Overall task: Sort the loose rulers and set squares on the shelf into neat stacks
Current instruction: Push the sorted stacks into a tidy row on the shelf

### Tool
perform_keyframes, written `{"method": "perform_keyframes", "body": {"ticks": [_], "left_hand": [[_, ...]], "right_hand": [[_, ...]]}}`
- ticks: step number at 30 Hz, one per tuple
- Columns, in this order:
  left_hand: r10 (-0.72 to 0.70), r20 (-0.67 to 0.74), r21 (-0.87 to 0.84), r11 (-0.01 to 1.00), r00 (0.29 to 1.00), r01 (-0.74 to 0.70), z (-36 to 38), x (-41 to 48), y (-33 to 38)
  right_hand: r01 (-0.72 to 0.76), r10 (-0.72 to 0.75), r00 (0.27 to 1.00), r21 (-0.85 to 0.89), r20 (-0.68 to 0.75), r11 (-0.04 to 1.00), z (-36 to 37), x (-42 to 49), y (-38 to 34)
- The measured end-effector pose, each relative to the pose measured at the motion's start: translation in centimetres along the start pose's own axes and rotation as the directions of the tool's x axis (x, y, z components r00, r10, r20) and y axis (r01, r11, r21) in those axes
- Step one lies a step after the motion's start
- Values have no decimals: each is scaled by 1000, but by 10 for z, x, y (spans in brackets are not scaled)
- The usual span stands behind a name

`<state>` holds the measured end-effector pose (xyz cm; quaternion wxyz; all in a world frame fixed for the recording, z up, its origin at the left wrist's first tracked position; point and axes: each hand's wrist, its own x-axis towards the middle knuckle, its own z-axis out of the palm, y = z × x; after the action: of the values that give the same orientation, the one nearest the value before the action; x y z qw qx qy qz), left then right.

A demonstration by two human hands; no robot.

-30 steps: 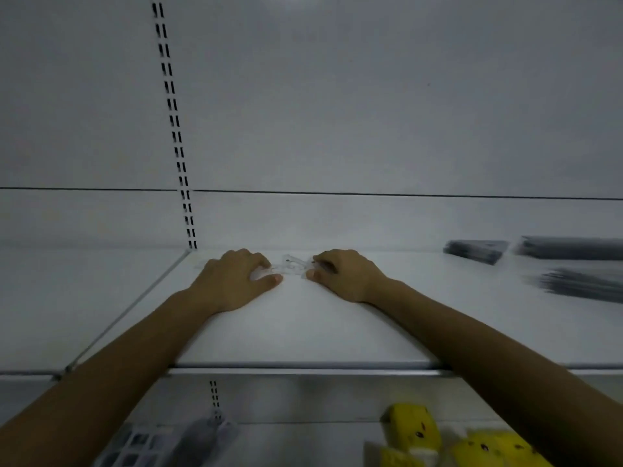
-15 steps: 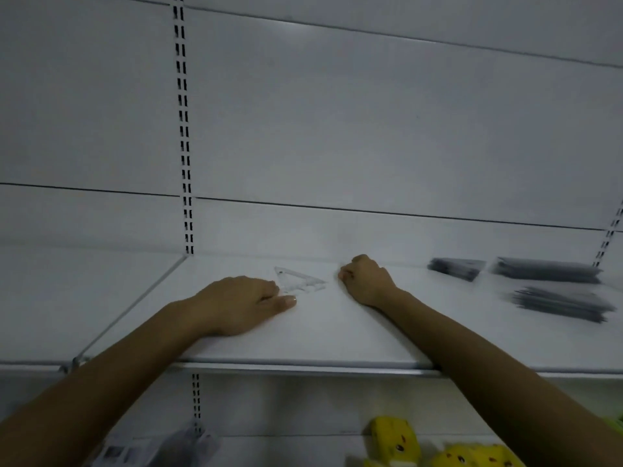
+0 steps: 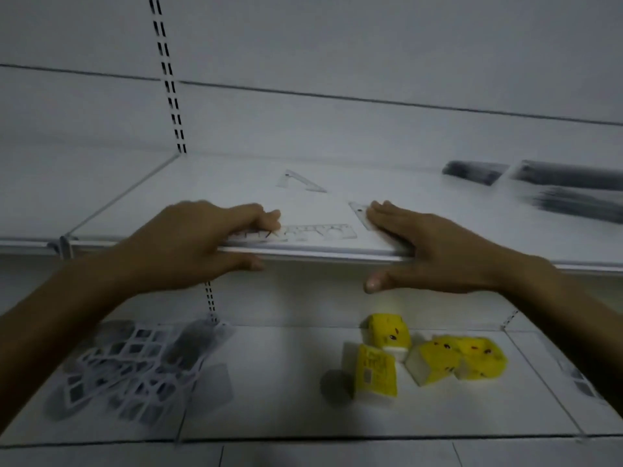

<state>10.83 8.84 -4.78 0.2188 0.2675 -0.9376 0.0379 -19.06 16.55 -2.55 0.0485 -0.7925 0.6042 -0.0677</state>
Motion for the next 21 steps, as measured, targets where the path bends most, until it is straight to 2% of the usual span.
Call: {"method": "perform_keyframes", "body": {"ticks": [2, 4, 7, 10, 13, 16, 18, 21], "left_hand": [[9, 19, 17, 1000, 1000, -9, -3, 2, -1], [35, 28, 38, 999, 999, -36, -2, 2, 0], [18, 88, 13, 1000, 996, -19, -5, 4, -5], [-1, 117, 36, 999, 993, -3, -9, 6, -6], [-3, -14, 79, 997, 1000, 4, -5, -3, 6], [17, -157, 91, 996, 987, -3, 0, -15, 32], [39, -187, 133, 991, 982, -14, 0, -12, 52], [56, -213, 222, 975, 975, -8, -2, 11, 79]], "right_hand": [[81, -82, 966, -14, -245, 997, 13, -12, 11], [174, -183, 871, -62, -455, 983, 25, -21, 23], [287, -220, 791, 28, -571, 958, 32, -35, 32], [309, -93, 797, 271, -596, 912, 20, -39, 38], [301, -39, 815, 365, -578, 881, 15, -37, 46], [318, -82, 841, 365, -534, 875, 6, -31, 47], [322, -146, 861, 299, -488, 898, -4, -23, 48], [344, -221, 849, 187, -480, 920, -22, -14, 58]]}}
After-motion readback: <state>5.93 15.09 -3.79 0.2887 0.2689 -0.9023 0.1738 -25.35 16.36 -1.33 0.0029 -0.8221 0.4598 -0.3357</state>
